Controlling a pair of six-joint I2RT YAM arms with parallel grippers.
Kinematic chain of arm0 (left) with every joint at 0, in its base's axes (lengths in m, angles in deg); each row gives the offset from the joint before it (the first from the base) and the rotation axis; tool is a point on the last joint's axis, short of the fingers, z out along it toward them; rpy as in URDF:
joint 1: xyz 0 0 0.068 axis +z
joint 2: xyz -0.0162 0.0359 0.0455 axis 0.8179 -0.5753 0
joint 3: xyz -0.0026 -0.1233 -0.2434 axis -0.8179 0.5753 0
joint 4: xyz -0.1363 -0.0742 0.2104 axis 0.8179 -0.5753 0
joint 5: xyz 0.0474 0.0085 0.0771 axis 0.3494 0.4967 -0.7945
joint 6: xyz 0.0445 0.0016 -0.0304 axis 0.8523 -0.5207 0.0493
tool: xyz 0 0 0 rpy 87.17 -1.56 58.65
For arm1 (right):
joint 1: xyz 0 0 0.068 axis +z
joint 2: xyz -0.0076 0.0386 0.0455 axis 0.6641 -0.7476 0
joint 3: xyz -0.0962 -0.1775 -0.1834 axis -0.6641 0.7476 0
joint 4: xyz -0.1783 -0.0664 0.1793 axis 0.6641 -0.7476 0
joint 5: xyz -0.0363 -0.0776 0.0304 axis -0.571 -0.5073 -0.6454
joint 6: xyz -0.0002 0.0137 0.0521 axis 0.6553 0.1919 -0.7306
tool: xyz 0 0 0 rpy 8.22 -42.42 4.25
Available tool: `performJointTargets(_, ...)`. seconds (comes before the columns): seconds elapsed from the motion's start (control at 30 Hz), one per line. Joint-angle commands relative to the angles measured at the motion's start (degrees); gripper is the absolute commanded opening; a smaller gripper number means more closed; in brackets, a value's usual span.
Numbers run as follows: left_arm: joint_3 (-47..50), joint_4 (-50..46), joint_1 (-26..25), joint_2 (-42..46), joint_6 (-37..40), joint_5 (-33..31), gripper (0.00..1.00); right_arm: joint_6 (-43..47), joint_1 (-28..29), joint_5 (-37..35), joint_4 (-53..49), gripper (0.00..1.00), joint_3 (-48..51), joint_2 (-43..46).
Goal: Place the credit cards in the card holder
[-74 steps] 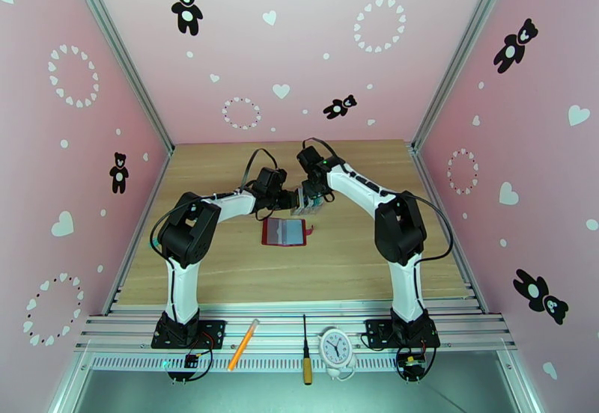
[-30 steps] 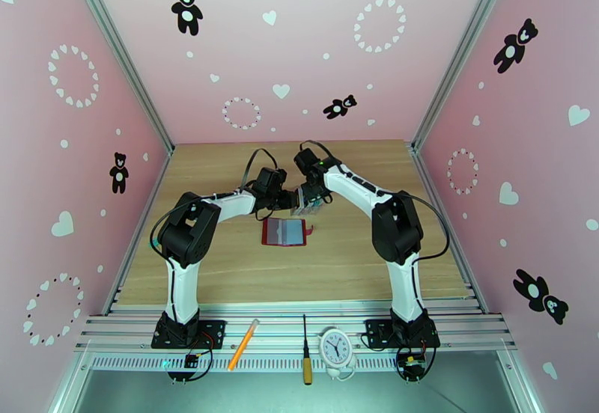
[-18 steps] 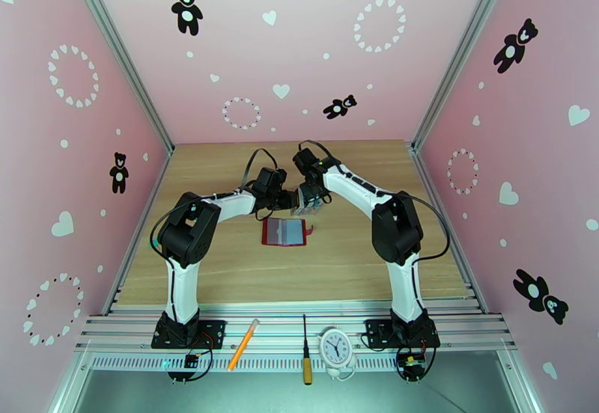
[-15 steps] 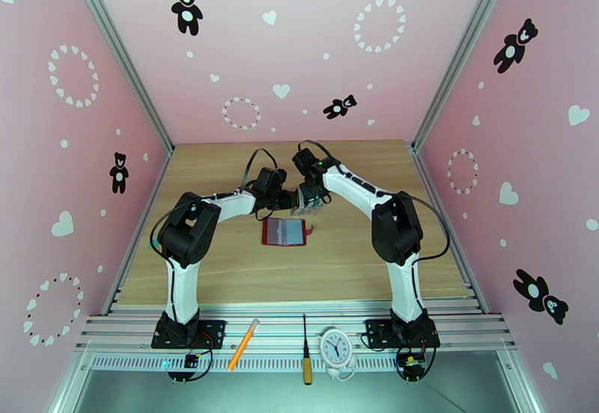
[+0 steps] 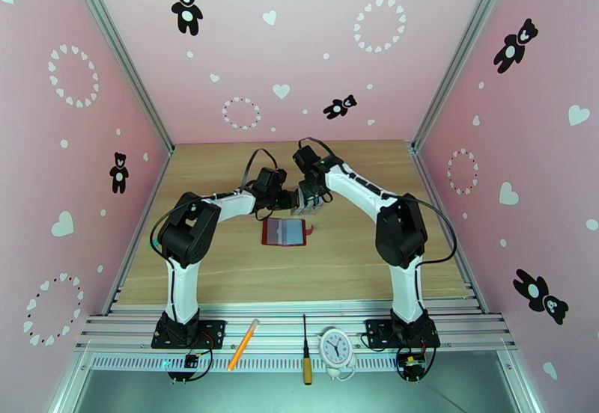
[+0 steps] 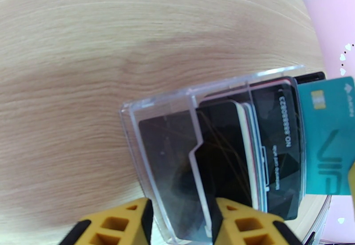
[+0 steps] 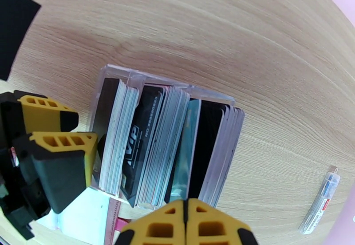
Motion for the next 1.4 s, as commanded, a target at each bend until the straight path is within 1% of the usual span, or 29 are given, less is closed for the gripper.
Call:
performJointTargets(0.0, -0.43, -2.95, 0.39, -1.29, 0.0, -0.02, 0.42, -1.29, -0.07, 0.77, -0.36, 0.0, 0.61, 4.82)
performJointTargets(0.17, 0.14, -2.7, 0.46, -0.07, -0.09, -0.08, 0.46, -3.7, -1.22, 4.5, 2.9, 0.0, 4.86, 9.41)
performJointTargets(0.43, 1.11, -2.3, 0.47, 2.77, -0.61, 0.09, 0.49, -8.54, -4.17, 15.03, 9.74, 0.0, 13.28, 16.76)
performJointTargets(0.57, 1.76, -2.13, 0.46, 4.49, -0.88, 0.09, 0.5, -12.5, -6.69, 22.41, 16.05, 0.0, 19.79, 21.03)
performJointTargets(0.7, 2.34, -2.44, 0.52, 6.35, -0.71, -0.77, 0.53, -18.63, -9.12, 30.98, 26.01, 0.0, 28.78, 26.1)
performJointTargets(0.8, 2.69, -2.86, 0.5, 7.76, -0.53, -1.52, 0.54, -22.86, -9.61, 35.47, 32.33, 0.0, 34.27, 29.25)
performJointTargets(1.03, 3.11, -4.84, 0.5, 10.27, 0.19, -3.23, 0.55, -29.78, -9.59, 39.19, 43.8, 0.0, 45.98, 37.24)
performJointTargets(1.17, 4.81, -6.5, 0.46, 13.75, 0.73, -4.14, 0.55, -32.99, -9.56, 39.89, 50.92, 0.0, 53.15, 41.88)
performJointTargets(1.37, 9.12, -9.87, 0.45, 19.54, 1.49, -7.46, 0.55, -36.16, -8.42, 41.06, 58.34, 0.0, 60.19, 44.44)
